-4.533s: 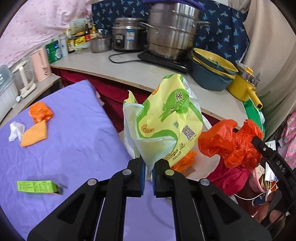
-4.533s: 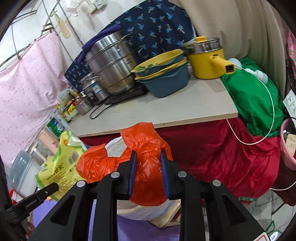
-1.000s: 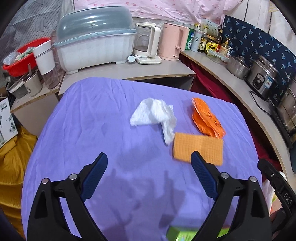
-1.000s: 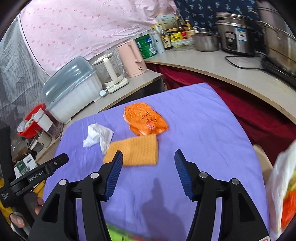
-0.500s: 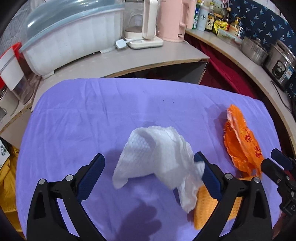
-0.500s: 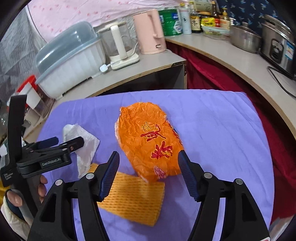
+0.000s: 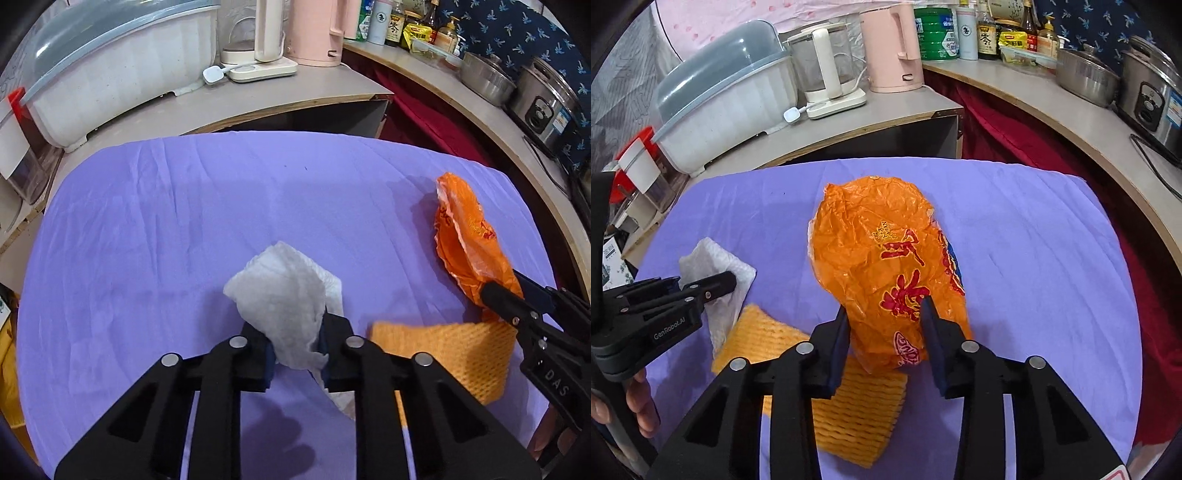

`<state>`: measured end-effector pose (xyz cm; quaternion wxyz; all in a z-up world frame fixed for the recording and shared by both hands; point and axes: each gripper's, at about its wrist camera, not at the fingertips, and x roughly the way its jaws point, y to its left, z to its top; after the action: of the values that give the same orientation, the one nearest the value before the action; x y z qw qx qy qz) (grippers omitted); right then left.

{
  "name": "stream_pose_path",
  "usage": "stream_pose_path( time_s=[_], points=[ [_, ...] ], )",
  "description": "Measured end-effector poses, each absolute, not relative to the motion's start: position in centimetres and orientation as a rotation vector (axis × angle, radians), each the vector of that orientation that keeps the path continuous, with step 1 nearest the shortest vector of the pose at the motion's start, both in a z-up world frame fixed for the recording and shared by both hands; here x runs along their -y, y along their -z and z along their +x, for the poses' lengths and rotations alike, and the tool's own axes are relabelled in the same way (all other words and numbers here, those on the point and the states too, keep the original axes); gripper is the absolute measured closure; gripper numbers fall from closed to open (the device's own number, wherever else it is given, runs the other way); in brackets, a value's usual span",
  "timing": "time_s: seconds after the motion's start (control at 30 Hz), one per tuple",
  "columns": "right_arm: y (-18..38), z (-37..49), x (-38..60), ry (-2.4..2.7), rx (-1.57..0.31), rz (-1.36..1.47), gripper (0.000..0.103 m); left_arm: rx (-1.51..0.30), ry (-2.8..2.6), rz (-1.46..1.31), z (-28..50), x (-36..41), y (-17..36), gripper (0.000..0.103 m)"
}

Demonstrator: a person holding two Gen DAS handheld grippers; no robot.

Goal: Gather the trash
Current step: 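Grasp the white wet wipe with the left tool while the right tool grasps the orange printed wrapper, then lift the wipe and orange wrapper and carry them over the bin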

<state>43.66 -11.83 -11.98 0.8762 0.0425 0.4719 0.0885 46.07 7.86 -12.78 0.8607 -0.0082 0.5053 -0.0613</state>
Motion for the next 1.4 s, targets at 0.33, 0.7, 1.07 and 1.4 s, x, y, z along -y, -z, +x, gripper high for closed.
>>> stream_pose_path(
  time_s=[0.33,0.7,1.07,1.4],
  points=[
    [7.6,35.2,16.4,-0.118,-0.895,0.259,0.071,-1.006,0.155,-0.028,39.5,-7.0,8.7,0.089],
    [2.3,24.4,21.2,-0.019,-0.775,0.371,0.071,-0.919,0.218,-0.037,31.7,-5.7,2.4,0.089],
    [0.4,14.7,24.3,0.062,-0.711,0.411,0.071,-0.893,0.354,0.014,23.3,-0.3,0.1,0.088],
    [0.1,7.7,27.4,0.135,-0.669,0.453,0.071,-0.897,0.467,0.066,17.7,5.1,0.2,0.088]
  ],
)
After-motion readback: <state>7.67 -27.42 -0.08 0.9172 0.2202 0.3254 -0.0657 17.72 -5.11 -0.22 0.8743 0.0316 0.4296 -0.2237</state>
